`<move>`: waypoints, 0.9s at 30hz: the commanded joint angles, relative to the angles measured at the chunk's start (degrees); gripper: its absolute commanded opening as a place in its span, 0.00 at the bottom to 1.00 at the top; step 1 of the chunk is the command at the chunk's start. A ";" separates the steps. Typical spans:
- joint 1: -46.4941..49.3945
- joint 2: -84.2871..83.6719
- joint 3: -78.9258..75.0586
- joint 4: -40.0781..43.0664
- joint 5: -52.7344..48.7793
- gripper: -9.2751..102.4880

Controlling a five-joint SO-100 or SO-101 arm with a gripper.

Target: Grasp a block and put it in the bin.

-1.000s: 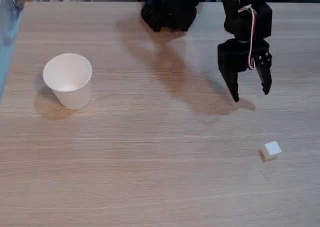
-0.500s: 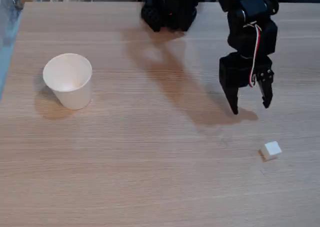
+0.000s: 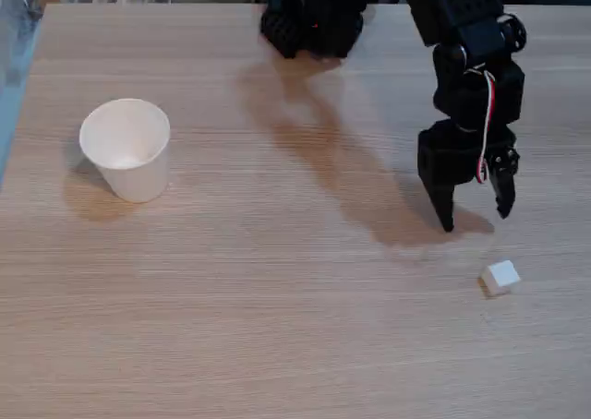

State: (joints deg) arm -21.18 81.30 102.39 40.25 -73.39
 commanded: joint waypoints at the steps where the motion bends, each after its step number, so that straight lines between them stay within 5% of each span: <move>1: 0.53 -0.97 -3.34 -0.97 -0.79 0.42; 27: 0.18 -10.81 -17.67 -1.76 -1.23 0.41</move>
State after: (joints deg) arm -20.30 70.58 87.36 39.11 -74.53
